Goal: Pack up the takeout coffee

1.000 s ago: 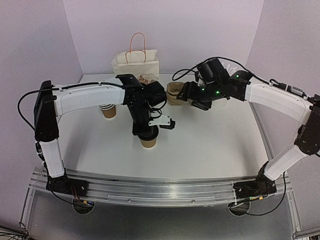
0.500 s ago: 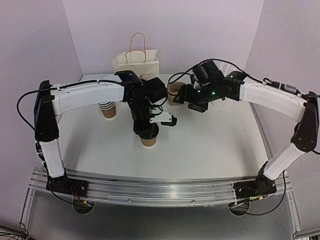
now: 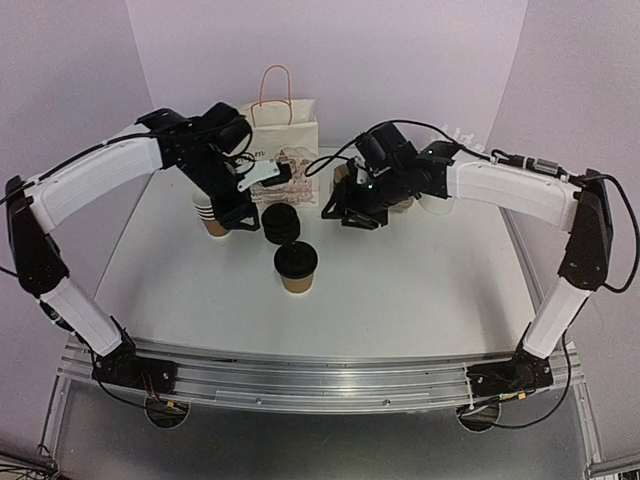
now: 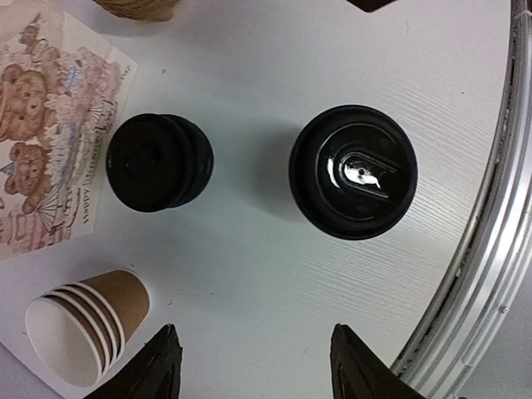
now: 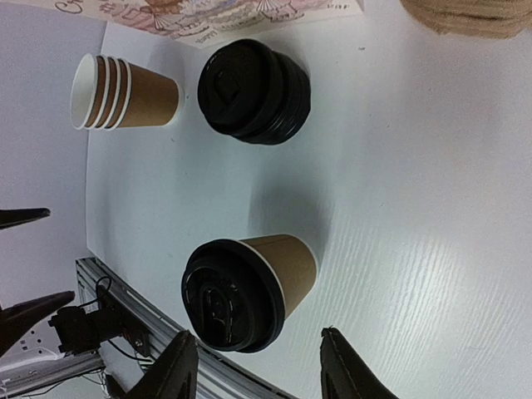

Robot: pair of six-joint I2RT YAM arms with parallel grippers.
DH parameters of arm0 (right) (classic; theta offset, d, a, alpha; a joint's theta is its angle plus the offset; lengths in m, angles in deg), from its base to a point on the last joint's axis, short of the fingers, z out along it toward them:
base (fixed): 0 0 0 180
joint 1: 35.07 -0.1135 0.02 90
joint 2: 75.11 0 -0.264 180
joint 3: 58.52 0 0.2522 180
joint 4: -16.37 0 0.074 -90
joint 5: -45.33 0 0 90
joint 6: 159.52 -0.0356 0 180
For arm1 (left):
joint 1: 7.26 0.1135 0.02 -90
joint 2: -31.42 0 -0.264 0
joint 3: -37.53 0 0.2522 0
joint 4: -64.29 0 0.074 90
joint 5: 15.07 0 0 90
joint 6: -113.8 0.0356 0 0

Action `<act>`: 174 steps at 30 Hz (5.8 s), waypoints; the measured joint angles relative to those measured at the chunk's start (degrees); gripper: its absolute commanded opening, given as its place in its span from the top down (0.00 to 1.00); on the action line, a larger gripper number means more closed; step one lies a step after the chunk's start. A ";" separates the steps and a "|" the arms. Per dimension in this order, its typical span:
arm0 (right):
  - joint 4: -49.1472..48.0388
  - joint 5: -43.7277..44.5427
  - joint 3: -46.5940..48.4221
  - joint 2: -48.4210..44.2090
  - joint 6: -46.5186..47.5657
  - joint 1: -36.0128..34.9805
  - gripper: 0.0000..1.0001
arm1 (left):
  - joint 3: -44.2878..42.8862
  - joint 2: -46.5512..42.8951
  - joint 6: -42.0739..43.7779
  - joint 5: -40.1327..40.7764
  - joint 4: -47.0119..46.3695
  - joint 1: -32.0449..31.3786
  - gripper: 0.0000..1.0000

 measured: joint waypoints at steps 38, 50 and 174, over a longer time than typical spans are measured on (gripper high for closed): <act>-0.24 -9.48 5.53 12.60 -0.03 -2.93 0.67 | 44.52 -13.07 7.97 -16.19 -56.76 -0.42 0.34; -0.23 -9.79 7.02 12.68 0.50 -3.09 0.67 | 44.54 -11.86 8.03 -17.41 -56.48 -0.39 0.43; 8.55 -5.95 14.17 16.36 8.39 -6.89 0.58 | 55.45 -13.15 50.33 -21.38 -68.67 1.49 0.74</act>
